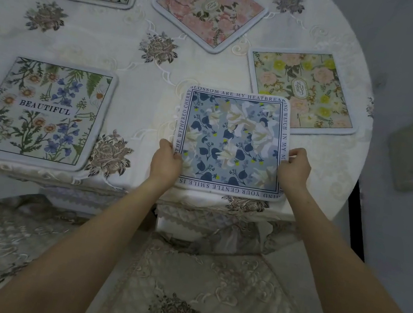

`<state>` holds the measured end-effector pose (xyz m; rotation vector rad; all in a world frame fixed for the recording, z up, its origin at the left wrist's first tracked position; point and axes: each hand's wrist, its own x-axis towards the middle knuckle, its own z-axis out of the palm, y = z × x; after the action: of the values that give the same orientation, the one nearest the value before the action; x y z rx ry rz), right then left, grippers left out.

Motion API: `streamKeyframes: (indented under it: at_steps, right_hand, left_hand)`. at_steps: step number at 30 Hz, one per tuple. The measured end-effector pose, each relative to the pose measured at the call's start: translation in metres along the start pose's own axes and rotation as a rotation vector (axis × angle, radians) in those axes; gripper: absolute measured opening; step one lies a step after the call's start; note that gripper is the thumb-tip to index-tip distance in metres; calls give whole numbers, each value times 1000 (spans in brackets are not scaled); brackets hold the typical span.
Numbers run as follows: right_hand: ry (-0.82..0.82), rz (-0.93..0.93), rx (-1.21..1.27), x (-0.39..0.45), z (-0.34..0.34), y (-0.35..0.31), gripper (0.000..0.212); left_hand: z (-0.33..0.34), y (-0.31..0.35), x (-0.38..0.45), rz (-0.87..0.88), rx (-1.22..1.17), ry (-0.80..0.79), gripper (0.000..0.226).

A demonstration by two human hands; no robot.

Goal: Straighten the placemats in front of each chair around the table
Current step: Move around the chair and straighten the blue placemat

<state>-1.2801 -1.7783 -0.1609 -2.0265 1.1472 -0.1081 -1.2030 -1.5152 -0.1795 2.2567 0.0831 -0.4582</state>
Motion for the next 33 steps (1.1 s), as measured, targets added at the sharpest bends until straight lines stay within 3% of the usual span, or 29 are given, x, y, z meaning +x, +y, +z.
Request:
streamKeyframes:
  at_steps: [4, 9, 12, 16, 22, 29, 33]
  right_hand:
    - [-17, 6, -19, -2, 2, 6, 18]
    - [-17, -126, -252, -4, -1, 6, 9]
    - [11, -326, -446, -1, -3, 5, 37]
    - [-154, -579, -603, 2, 3, 2, 61]
    - [-290, -609, -689, 6, 18, 15, 66]
    - [-321, -598, -682, 6, 17, 15, 62]
    - [-278, -599, -597, 1, 9, 0, 49]
  left_hand:
    - [-1, 1, -5, 39, 98, -12, 6]
    - [-3, 3, -3, 123, 446, 49, 28]
    - [-6, 6, 2, 287, 495, 61, 50]
    - [-1, 12, 15, 495, 607, -50, 67]
    - [15, 5, 23, 469, 681, -181, 66]
    - [14, 9, 24, 464, 683, -177, 64]
    - [6, 33, 21, 443, 602, -172, 53]
